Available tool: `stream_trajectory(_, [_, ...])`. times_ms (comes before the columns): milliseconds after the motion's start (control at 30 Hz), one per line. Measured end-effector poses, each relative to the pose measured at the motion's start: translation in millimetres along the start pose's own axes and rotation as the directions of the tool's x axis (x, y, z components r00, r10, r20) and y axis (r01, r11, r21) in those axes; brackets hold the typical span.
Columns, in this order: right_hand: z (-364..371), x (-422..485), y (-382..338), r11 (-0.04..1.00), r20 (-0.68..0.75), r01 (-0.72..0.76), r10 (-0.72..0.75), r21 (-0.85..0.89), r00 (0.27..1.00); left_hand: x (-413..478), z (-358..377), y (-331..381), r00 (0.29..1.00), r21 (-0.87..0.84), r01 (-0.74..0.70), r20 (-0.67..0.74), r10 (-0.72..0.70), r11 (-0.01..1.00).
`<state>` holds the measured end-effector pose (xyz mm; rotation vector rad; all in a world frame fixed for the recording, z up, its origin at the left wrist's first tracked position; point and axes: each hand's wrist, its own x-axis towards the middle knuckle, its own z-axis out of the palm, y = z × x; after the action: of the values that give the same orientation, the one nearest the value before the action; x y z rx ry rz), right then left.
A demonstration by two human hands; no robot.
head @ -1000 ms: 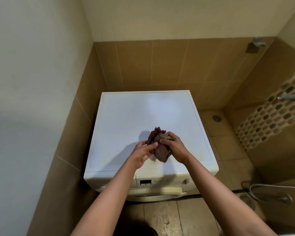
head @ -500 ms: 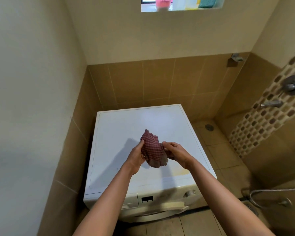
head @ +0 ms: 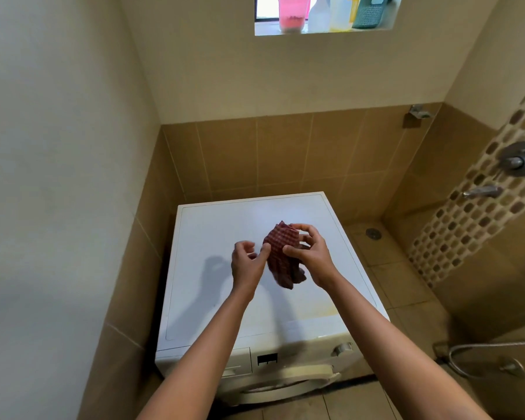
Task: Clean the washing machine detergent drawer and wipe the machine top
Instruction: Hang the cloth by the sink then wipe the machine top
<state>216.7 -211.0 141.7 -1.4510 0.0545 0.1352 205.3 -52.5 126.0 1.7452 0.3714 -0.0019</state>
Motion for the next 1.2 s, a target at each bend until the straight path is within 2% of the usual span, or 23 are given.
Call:
stream_trajectory(67, [4, -2, -3, 0.99, 0.014, 0.101, -0.1, -0.102, 0.995, -2, 4, 3, 0.986, -0.099, -0.036, 0.16, 0.052, 0.994])
stream_trajectory(133, [7, -4, -4, 0.95, 0.036, 0.197, -0.194, -0.241, 0.98, -5, 7, 8, 0.969, -0.146, -0.024, 0.239, 0.059, 0.989])
stream_trajectory(233, [9, -5, -4, 0.908, -0.019, 0.231, -0.253, -0.35, 0.967, -3, 12, 10, 0.979, -0.193, -0.033, 0.19, 0.071, 0.981])
stream_trajectory(333, [10, -6, -3, 0.915, -0.102, 0.171, -0.222, -0.365, 0.97, -2, 12, 12, 0.982, -0.214, -0.04, 0.17, 0.078, 0.976])
stream_trajectory(433, [10, -7, -3, 0.959, -0.163, -0.02, -0.027, -0.282, 0.986, -3, 11, 14, 0.982, -0.241, -0.01, 0.181, 0.055, 0.97])
stream_trajectory(500, [6, -6, -4, 0.976, -0.139, -0.207, 0.195, -0.074, 0.971, -3, 10, 17, 0.984, -0.224, 0.019, 0.179, 0.021, 0.975])
stream_trajectory(567, [-1, -5, -10, 0.891, -0.013, -0.388, 0.403, 0.236, 0.915, -4, 7, 21, 0.979, -0.221, 0.054, 0.203, -0.008, 0.974])
stream_trajectory(600, [-4, -4, -13, 0.827, 0.046, -0.455, 0.468, 0.33, 0.883, -3, 5, 23, 0.975, -0.218, 0.065, 0.222, -0.015, 0.974])
stream_trajectory(633, [-9, -1, -15, 0.779, 0.081, -0.509, 0.519, 0.365, 0.851, -2, 2, 25, 0.971, -0.206, 0.067, 0.238, -0.017, 0.976])
stream_trajectory(700, [-15, 3, -17, 0.783, 0.071, -0.544, 0.551, 0.301, 0.832, 1, -3, 27, 0.97, -0.162, 0.054, 0.244, -0.013, 0.985])
stream_trajectory(767, [-17, 6, -17, 0.869, -0.036, -0.455, 0.47, 0.192, 0.882, 5, -7, 27, 0.974, -0.126, 0.041, 0.227, -0.012, 0.991])
stream_trajectory(833, [-17, 5, -15, 0.957, -0.173, -0.272, 0.285, 0.098, 0.943, 7, -10, 28, 0.978, -0.098, 0.039, 0.21, -0.018, 0.994])
stream_trajectory(900, [-18, 0, -14, 0.998, -0.185, -0.067, 0.067, 0.006, 0.98, 8, -13, 29, 0.978, -0.094, 0.04, 0.208, -0.02, 0.995])
stream_trajectory(967, [-16, -5, -16, 0.997, -0.159, 0.046, -0.055, -0.062, 0.986, 6, -14, 31, 0.975, -0.106, 0.046, 0.219, -0.022, 0.993])
stream_trajectory(1067, [-3, -13, -18, 0.922, -0.193, 0.215, -0.286, -0.322, 0.938, 1, -10, 31, 0.979, -0.14, 0.012, 0.203, 0.017, 0.99])
stream_trajectory(1133, [9, -19, -18, 0.808, -0.142, 0.325, -0.442, -0.492, 0.885, -4, -4, 31, 0.982, -0.162, -0.034, 0.176, 0.062, 0.986])
stream_trajectory(1200, [18, -23, -13, 0.716, -0.063, 0.372, -0.501, -0.59, 0.863, -8, 2, 30, 0.981, -0.181, -0.056, 0.174, 0.088, 0.982])
